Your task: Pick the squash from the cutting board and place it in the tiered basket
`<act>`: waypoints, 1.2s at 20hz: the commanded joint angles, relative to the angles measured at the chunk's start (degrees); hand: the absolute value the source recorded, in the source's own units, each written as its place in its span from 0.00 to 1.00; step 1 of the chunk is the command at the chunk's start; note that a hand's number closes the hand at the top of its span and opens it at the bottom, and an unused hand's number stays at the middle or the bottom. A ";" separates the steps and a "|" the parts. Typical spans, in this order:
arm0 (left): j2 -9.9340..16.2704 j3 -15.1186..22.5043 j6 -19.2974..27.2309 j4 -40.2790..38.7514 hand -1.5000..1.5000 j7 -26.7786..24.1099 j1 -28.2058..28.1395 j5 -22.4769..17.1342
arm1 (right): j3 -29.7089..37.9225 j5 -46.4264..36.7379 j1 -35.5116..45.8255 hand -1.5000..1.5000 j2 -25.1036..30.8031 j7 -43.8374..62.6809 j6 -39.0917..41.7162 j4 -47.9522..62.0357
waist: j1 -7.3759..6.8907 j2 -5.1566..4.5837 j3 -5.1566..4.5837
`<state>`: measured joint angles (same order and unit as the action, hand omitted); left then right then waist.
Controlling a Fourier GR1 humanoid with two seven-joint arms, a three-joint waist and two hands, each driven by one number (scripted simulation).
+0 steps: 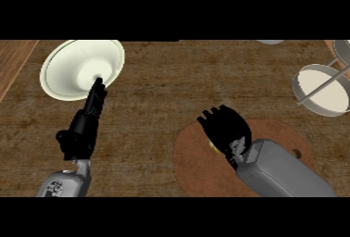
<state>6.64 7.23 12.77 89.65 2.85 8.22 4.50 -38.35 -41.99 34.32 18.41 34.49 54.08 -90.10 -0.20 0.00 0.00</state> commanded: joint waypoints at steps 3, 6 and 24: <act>-2.16 1.27 1.83 1.26 0.50 3.75 1.33 3.52 | 3.01 -4.19 -0.90 0.00 -0.73 -4.09 1.89 0.50 | 0.02 0.04 0.01; -3.08 0.32 0.32 -2.39 0.50 -2.96 -1.38 1.99 | 1.58 -8.06 -2.92 0.00 -1.42 -7.29 -2.16 3.05 | 0.00 -0.02 0.00; -3.14 -0.74 -1.33 1.19 0.50 1.30 0.35 3.84 | -0.60 -22.90 -4.85 1.00 -1.84 -20.58 -18.44 9.62 | -0.23 -0.05 0.02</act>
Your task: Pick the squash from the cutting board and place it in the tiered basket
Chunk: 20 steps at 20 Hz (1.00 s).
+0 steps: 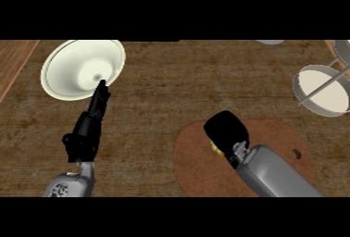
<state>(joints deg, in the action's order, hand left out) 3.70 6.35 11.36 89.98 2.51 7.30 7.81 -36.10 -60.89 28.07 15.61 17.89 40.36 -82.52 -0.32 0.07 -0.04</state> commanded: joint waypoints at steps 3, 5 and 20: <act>0.47 -1.72 -1.41 -0.66 0.50 1.07 1.48 -1.09 | -4.07 -7.77 -1.54 1.00 1.13 -7.12 -12.09 5.92 | 0.03 -0.13 0.05; 0.74 -2.24 -0.65 -1.46 0.50 2.61 4.32 -0.55 | -1.63 -4.56 -7.30 1.00 16.20 -16.73 -15.41 -3.60 | 1.24 -0.02 0.09; 0.03 -0.42 0.23 3.01 0.50 1.63 -1.88 0.58 | 28.87 17.18 -27.75 1.00 44.28 -59.49 -56.59 14.53 | 1.42 0.04 0.16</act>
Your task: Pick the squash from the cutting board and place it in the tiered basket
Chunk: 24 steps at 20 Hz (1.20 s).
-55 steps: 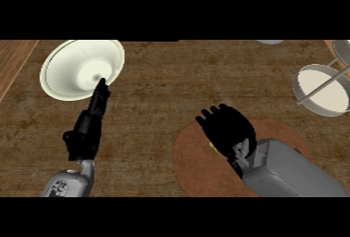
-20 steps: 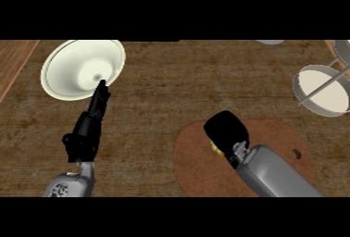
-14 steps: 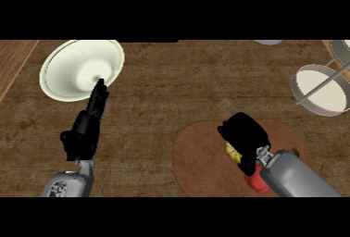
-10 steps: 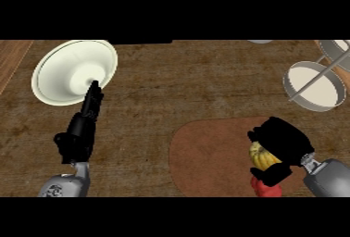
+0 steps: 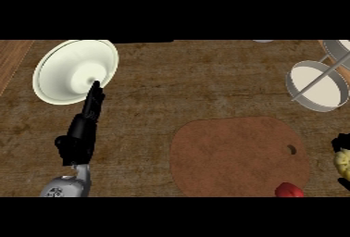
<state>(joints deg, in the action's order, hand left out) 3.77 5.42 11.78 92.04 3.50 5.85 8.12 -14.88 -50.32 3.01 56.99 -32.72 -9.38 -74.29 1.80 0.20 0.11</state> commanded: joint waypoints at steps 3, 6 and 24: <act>0.22 -0.63 -1.09 -1.01 0.50 -1.06 -0.17 -0.94 | 14.21 14.82 -4.70 1.00 6.28 -11.87 -2.75 1.69 | -0.05 0.11 -0.13; 0.86 -0.82 -2.04 0.03 0.50 0.98 0.93 -1.40 | 21.43 22.67 -1.33 1.00 10.64 -16.83 3.66 5.63 | -0.59 0.07 -0.11; -0.36 -0.73 -2.75 -2.78 0.50 -2.54 0.41 -1.40 | 33.74 46.17 7.58 1.00 22.94 -10.43 41.60 9.51 | -2.81 -0.33 -0.20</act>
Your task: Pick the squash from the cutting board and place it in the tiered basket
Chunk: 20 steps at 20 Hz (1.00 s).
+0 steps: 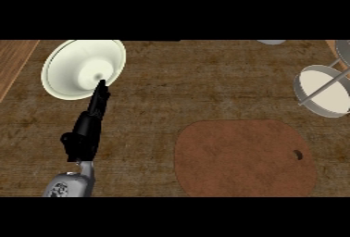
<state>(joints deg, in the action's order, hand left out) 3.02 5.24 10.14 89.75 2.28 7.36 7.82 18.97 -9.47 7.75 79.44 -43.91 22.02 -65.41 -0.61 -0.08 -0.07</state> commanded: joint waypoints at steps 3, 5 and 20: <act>-1.68 1.50 1.66 -2.34 0.50 -0.95 2.23 2.73 | -4.76 1.25 8.06 1.00 -2.23 3.63 5.48 0.52 | -0.80 -0.29 0.06; -0.91 2.28 -0.26 3.39 0.50 0.24 -2.77 1.10 | -6.33 2.77 11.69 1.00 -3.57 10.99 6.23 -2.83 | -1.47 -0.15 0.02; -0.12 -1.05 -1.62 -3.21 0.50 -1.42 3.13 0.16 | -18.56 -20.30 36.19 1.00 -16.74 4.56 -7.09 21.28 | -1.45 -0.49 0.09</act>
<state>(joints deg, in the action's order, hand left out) 1.96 5.52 9.59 87.64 1.58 9.63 8.80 2.62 -24.50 39.59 65.95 -36.63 18.48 -50.03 -2.24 -0.54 0.00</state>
